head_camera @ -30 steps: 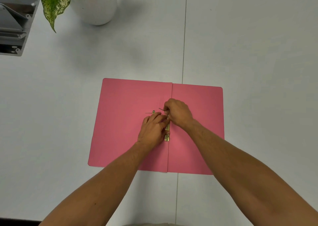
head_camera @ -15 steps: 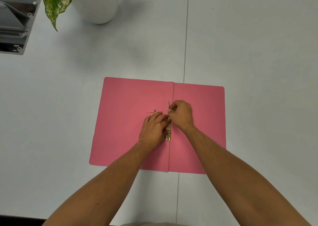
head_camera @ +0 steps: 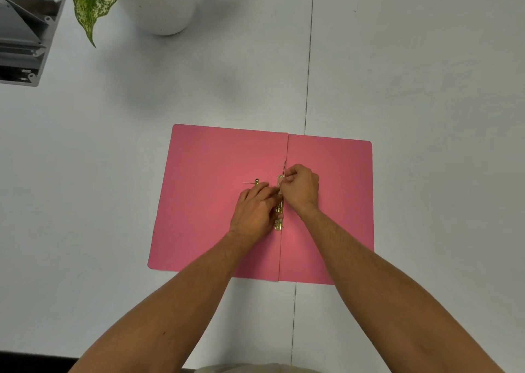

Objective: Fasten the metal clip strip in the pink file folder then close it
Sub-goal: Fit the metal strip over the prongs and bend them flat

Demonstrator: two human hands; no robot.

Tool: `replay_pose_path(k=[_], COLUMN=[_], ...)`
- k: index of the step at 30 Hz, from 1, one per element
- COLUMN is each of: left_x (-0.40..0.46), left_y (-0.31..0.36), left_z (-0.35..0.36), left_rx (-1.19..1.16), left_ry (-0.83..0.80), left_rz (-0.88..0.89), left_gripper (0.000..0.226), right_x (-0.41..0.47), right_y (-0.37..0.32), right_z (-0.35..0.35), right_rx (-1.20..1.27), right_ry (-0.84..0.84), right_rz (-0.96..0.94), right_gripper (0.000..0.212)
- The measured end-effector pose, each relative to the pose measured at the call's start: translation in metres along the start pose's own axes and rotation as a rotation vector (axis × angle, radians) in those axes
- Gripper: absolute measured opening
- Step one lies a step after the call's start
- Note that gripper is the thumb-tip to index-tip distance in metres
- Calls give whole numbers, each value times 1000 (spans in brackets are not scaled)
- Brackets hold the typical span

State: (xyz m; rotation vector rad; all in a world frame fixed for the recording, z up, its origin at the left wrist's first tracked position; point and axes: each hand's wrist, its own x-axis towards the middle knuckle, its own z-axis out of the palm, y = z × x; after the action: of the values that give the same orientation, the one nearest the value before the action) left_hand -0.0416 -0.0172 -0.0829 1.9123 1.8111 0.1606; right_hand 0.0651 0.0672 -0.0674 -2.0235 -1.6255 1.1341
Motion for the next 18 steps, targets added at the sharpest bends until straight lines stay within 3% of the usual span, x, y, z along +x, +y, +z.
replay_pose_path(k=[5, 10, 14, 18], left_x=[1, 1, 2, 2], left_y=[2, 1, 2, 2], left_z=[0, -1, -1, -1], left_rx=[-5, 13, 29, 32], left_ry=[-3, -20, -26, -23], left_rz=[-6, -5, -1, -5], left_gripper=[42, 46, 45, 45], right_x=[-12, -13, -15, -13], right_y=[19, 28, 26, 26], right_z=[1, -2, -6, -13], right_rx=[-205, -321, -595, -646], right_ry=[-74, -135, -159, -192], right_rz=[-264, -331, -557, -616], right_gripper=[10, 20, 19, 24])
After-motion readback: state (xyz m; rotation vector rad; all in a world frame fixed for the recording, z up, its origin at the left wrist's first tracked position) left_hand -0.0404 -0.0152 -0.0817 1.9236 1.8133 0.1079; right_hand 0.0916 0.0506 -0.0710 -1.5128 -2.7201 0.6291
